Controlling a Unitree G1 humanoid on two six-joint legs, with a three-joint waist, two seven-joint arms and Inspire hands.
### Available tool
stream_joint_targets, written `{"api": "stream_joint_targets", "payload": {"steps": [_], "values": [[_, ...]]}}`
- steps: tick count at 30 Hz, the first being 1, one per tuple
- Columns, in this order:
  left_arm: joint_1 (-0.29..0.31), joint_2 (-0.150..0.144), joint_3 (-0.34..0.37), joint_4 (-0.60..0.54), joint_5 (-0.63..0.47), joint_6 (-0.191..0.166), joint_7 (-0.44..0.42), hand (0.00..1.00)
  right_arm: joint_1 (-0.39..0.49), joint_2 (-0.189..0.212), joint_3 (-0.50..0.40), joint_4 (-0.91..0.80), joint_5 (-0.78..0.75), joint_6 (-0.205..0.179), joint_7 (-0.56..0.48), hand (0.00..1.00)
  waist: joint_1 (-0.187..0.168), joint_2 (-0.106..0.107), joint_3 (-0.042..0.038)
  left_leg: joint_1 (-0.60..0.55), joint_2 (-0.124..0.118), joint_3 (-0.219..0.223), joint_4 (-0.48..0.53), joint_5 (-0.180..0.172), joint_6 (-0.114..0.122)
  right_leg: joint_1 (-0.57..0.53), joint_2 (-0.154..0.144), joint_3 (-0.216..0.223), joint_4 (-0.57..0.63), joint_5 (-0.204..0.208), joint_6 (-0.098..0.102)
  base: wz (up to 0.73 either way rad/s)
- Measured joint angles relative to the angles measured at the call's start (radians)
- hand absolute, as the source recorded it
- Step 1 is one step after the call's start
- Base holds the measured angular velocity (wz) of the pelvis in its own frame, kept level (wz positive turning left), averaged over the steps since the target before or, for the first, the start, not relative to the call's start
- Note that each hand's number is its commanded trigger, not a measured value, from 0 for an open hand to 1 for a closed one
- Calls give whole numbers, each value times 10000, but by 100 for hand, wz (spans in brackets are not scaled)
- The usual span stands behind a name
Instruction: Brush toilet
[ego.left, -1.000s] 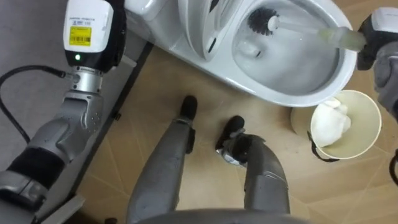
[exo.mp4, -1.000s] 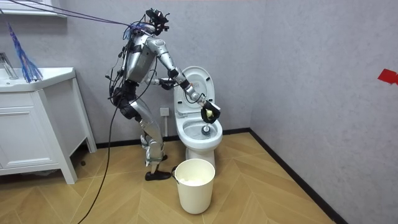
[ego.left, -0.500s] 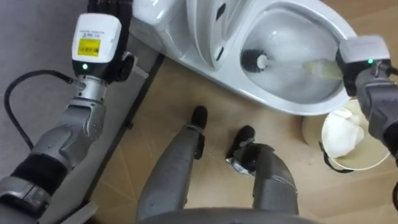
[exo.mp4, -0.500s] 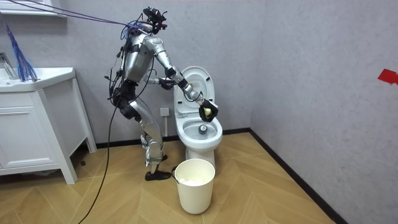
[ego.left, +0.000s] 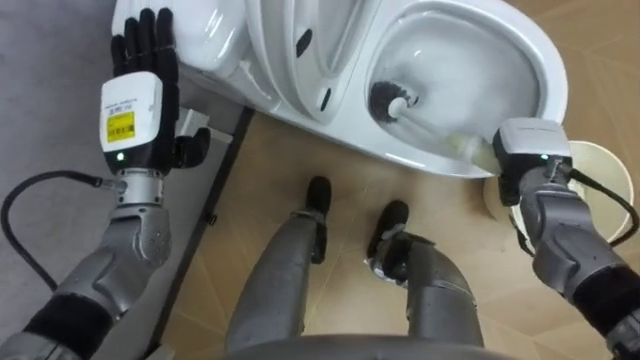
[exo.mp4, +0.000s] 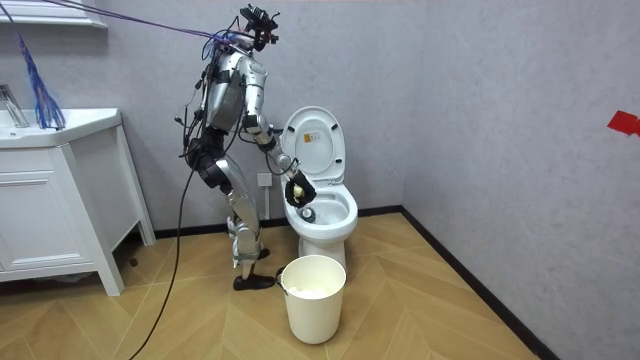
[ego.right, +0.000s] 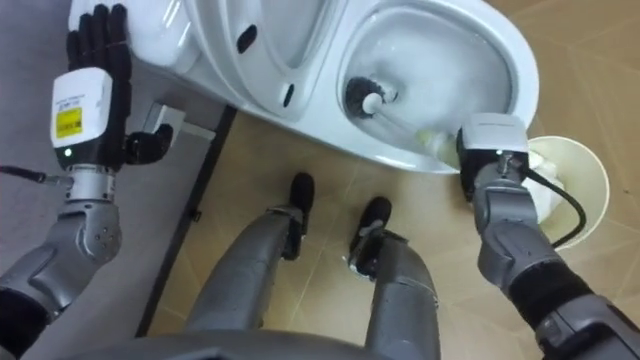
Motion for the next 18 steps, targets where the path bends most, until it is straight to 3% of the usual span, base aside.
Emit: {"api": "stream_joint_targets", "payload": {"steps": [4, 7, 11, 12, 14, 17, 18], "values": [[-60, -25, -181, 163, -166, 52, 160, 0, -454, -116, -80, 683, -180, -119, 72, 100, 69, 13, -9, 36, -10, 17, 4, -15, 7, -3, -18, 19, 57, -5, -27, -1], [-542, 23, -557, 430, -337, 52, 177, 0, -1846, -208, 250, 3223, 1310, -997, -445, 100, 201, -35, 17, -9, -145, 102, 18, 19, 58, -274, -266, 86, 559, -196, -46, 8], [-1210, 342, -603, 497, -248, 45, 86, 0, -3964, -134, 420, 6422, 4879, -2321, -1006, 100, 276, -393, 234, -340, -369, 295, 78, 217, 83, -1029, -649, 288, 1444, -453, -124, 6], [-1297, 365, -595, 497, -225, 52, 75, 0, -4128, -131, 351, 6677, 5255, -2446, -1107, 100, 276, -427, 261, -407, -402, 276, 109, 237, 83, -1125, -696, 298, 1548, -486, -125, 17], [-1523, 380, -446, 442, -66, 88, 142, 0, -4673, -157, 117, 7345, 5832, -2788, -1424, 100, 197, -679, 406, -615, -531, 322, 149, 389, 103, -1474, -904, 326, 1902, -617, -164, 14], [-1730, 381, -292, 326, 131, 132, 197, 0, -5013, -177, -134, 7785, 5893, -3056, -1748, 100, 141, -951, 481, -871, -644, 306, 310, 471, 120, -1789, -1034, 406, 2207, -734, -71, 7], [-1796, 386, -190, 331, 305, 134, 140, 0, -5072, -178, -188, 7958, 5861, -3253, -1850, 100, 130, -1142, 481, -928, -671, 374, 417, 468, 126, -1923, -1037, 573, 2370, -777, -21, 0]]}}
